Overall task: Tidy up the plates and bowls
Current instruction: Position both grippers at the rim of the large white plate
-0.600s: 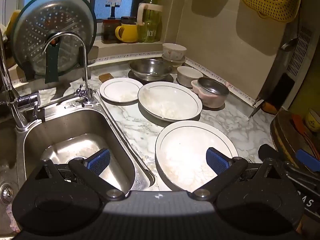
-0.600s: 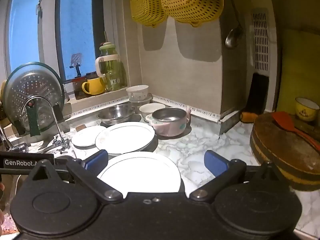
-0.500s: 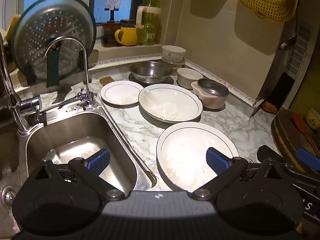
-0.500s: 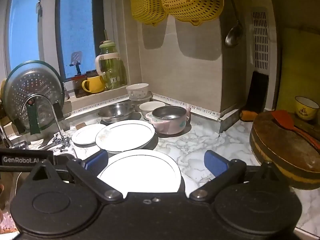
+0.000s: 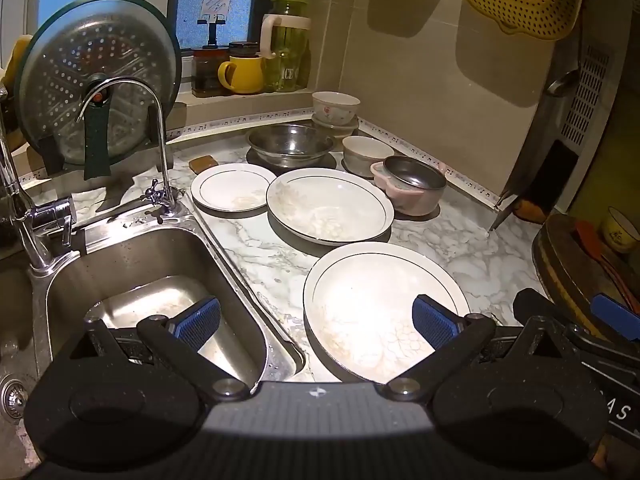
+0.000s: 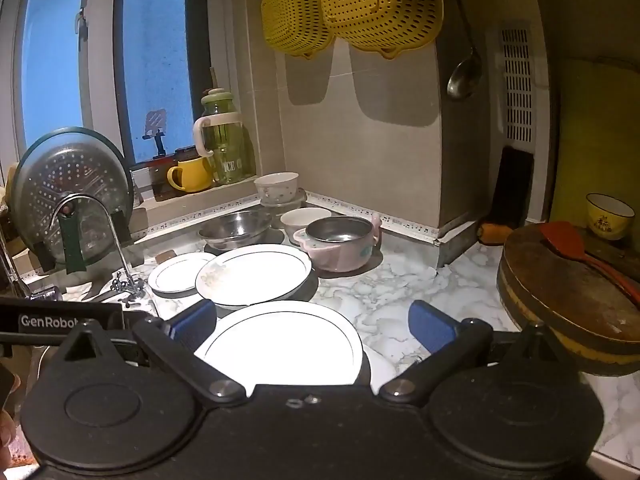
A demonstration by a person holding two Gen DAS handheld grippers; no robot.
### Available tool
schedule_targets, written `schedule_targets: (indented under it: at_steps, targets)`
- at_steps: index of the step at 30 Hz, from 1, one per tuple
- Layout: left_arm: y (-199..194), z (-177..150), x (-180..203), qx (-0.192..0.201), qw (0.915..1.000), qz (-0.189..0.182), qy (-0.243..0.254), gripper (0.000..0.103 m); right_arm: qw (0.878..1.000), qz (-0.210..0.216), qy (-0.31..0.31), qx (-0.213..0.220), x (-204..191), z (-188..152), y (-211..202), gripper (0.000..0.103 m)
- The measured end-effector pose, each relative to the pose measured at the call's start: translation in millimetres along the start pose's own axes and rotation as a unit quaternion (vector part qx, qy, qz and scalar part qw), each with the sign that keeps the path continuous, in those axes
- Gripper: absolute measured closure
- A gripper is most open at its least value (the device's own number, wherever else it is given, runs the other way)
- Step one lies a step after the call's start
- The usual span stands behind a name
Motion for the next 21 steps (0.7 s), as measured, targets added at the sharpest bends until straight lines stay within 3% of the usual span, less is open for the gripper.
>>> schedule_targets:
  at_steps: [21]
  targets:
    - [-4.0, 6.5, -4.9, 0.013, 0.9998, -0.014, 0.001, 0.0, 1.0, -0.011, -0.013, 0.022, -10.8, 5.8, -8.9, 0.0]
Point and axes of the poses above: each gripper's, at about its wrist camera, not at the fingertips, and y roughly the way its jaws point, x to its right, z to its top, the point moved 8 cm from there along y, roughly the way its jaws point, and after that the axes turned 7 degrees about x, right-handed, at the moved point
